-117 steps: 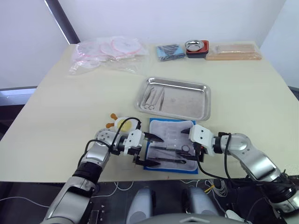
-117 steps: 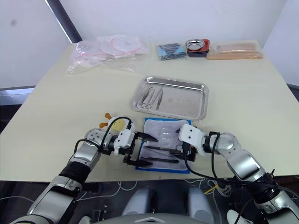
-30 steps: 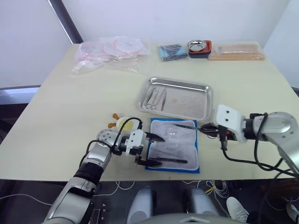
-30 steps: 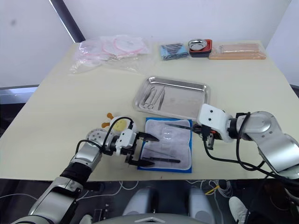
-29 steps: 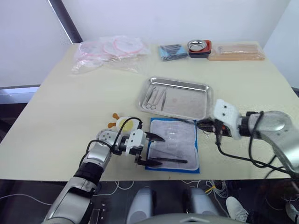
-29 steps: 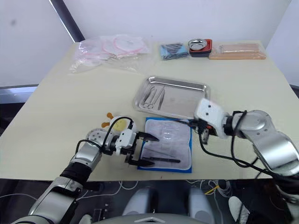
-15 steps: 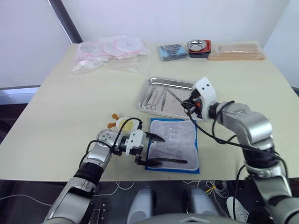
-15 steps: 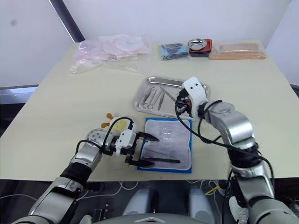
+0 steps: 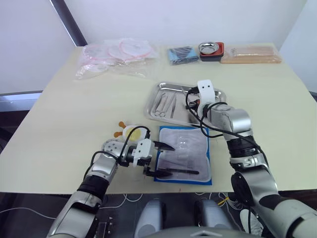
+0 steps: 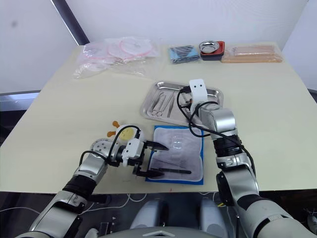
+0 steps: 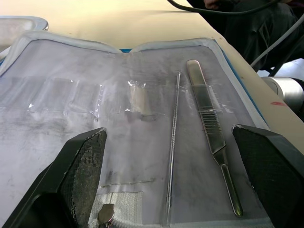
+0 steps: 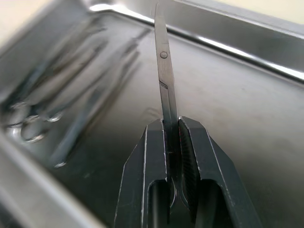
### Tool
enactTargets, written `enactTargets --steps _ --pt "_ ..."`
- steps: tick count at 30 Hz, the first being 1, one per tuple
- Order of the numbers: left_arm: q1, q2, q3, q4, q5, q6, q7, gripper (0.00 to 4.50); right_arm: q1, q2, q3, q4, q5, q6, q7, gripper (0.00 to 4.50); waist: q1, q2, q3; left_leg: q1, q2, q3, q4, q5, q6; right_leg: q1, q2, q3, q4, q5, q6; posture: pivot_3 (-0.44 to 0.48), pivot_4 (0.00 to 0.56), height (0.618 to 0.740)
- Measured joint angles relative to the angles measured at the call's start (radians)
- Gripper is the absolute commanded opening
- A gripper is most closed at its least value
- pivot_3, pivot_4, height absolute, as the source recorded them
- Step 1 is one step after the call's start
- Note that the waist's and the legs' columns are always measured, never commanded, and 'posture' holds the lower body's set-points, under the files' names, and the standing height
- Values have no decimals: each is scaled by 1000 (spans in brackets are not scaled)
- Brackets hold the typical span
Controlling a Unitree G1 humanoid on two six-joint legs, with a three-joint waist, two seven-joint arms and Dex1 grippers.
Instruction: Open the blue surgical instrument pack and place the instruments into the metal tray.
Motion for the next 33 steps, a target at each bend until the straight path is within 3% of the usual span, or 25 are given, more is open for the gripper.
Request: enactTargets --steps 15,19,20,21,25,33 --pt "10 6 0 -14 0 3 5 4500 -6 64 -6 48 -9 46 -35 38 -2 0 0 2 0 2 -4 0 0 -1 0 5 -1 0 0 0 150 740" --pt "12 8 0 -18 0 6 6 4500 -6 58 -7 46 -9 52 -28 1729 -2 0 0 2 0 2 -5 0 0 -2 1 5 -1 0 1 0 150 740" --pt "12 9 0 -21 0 8 7 4500 -6 54 -5 41 -8 53 -21 1786 -2 0 0 2 0 2 -5 0 0 -2 1 6 -1 0 1 0 150 740" --pt "14 10 0 -25 0 11 9 4500 -6 52 -4 36 -7 53 -18 2615 -2 0 0 1 0 2 -5 0 0 -2 1 6 -1 0 1 0 150 740" --pt "20 12 0 -37 0 20 12 4500 10 23 9 -43 -9 50 1 4443 -3 0 0 0 0 3 -5 0 0 -3 1 6 -2 0 2 0 150 740" --pt "30 16 0 -54 1 25 19 4500 159 -81 29 -348 27 12 112 4443 -4 0 0 0 -1 3 -8 0 0 -3 1 7 -4 -1 5 0 150 740"
